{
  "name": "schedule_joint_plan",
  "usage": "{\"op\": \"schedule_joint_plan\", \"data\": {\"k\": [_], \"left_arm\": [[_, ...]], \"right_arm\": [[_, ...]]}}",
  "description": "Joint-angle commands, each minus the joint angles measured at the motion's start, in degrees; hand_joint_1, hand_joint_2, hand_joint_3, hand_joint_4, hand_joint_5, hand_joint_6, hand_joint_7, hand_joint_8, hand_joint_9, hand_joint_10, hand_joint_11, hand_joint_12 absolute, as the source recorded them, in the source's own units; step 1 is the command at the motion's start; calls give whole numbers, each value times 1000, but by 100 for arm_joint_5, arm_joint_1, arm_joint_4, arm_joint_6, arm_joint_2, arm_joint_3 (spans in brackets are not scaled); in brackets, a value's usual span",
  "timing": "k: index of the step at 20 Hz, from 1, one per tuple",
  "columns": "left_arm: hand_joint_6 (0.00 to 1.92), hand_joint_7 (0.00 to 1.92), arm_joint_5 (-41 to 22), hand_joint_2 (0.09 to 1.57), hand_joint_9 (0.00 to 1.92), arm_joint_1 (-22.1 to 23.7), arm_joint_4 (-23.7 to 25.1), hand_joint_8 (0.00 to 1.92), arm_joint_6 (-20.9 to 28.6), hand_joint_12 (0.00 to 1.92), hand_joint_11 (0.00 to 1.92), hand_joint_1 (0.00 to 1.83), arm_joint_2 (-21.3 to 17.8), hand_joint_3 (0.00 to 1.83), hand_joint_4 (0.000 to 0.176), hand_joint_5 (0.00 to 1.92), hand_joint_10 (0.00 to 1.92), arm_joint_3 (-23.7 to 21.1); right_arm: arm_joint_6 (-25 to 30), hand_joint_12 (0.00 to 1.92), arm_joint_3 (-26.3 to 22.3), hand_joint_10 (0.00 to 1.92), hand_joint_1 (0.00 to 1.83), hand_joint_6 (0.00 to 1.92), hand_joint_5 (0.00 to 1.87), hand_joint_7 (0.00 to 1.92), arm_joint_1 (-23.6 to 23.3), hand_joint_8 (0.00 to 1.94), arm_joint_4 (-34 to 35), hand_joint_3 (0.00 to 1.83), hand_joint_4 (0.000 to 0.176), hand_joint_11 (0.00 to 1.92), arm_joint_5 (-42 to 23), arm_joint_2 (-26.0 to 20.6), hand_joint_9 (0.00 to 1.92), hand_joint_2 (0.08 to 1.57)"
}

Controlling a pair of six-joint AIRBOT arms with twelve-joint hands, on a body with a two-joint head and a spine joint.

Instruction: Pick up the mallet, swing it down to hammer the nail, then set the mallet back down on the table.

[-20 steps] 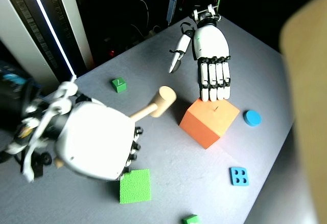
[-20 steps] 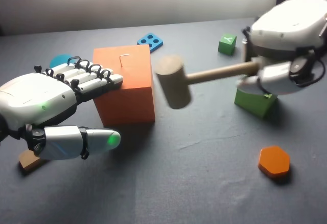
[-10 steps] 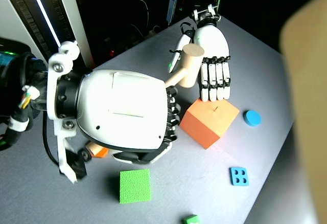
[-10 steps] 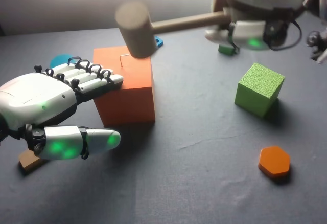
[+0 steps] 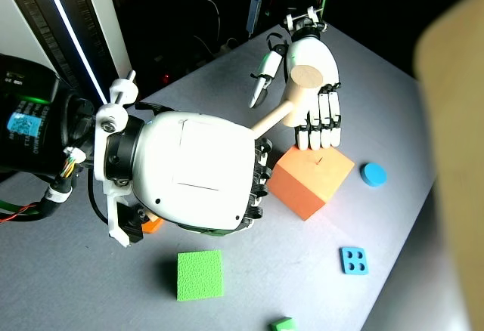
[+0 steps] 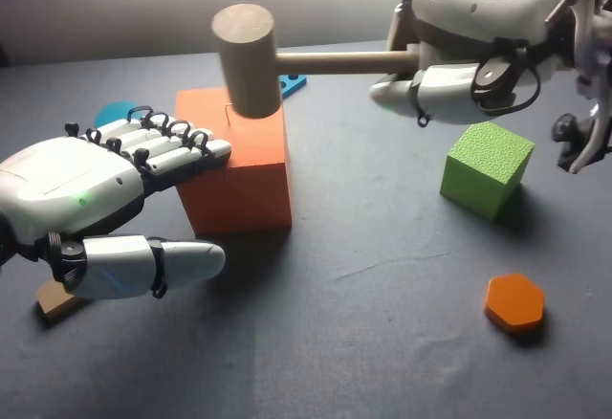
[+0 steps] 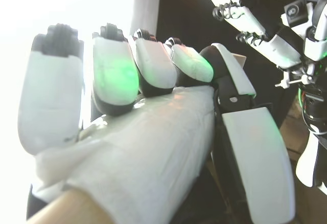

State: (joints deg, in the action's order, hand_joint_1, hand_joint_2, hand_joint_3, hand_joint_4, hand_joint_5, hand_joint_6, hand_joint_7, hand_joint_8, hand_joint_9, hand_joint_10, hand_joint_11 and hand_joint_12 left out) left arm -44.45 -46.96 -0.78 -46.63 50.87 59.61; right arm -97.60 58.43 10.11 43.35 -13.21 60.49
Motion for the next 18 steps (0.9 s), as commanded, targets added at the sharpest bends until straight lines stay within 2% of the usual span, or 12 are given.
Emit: {"op": "schedule_joint_plan", "data": {"k": [1,2,3,6,9,13,18], "left_arm": [[4,133,-508,1220,121,21,-8,4,11,172,19,0,18,4,0,112,5,14],[3,132,-508,1221,122,21,-8,4,11,173,20,0,18,5,0,110,5,14],[2,131,-508,1218,123,21,-8,3,11,172,15,0,18,3,0,109,5,16],[1,136,-508,1215,134,21,-8,4,11,172,14,0,19,1,0,105,8,19],[2,134,-508,1219,124,19,-8,2,7,175,19,0,19,2,0,108,2,19],[4,146,-508,1213,137,19,-8,6,7,183,32,0,20,0,0,117,7,21],[7,150,-507,1228,140,19,-8,5,3,185,27,0,20,5,0,125,6,28]], "right_arm": [[-236,1921,-12,1921,534,1921,1311,1448,-19,1941,202,0,15,1719,-686,-16,1556,1542],[-547,1921,-31,1921,541,1921,1314,1448,8,1941,572,0,15,1717,-791,0,1556,1539],[-1262,1921,-85,1921,546,1921,1308,1453,65,1941,1258,0,15,1716,-1124,66,1559,1535],[-2808,1921,-77,1921,562,1921,1291,1448,77,1941,2266,0,16,1714,-1680,367,1556,1531],[-2874,1921,60,1921,676,1921,1296,1463,84,1941,2290,0,28,1710,-1664,564,1564,1496],[-2805,1921,391,1921,741,1921,1329,1497,65,1941,2294,0,40,1717,-1589,879,1588,1475],[-2804,1921,587,1921,829,1921,1296,1516,16,1941,2295,0,53,1739,-1513,1153,1610,1455]]}}
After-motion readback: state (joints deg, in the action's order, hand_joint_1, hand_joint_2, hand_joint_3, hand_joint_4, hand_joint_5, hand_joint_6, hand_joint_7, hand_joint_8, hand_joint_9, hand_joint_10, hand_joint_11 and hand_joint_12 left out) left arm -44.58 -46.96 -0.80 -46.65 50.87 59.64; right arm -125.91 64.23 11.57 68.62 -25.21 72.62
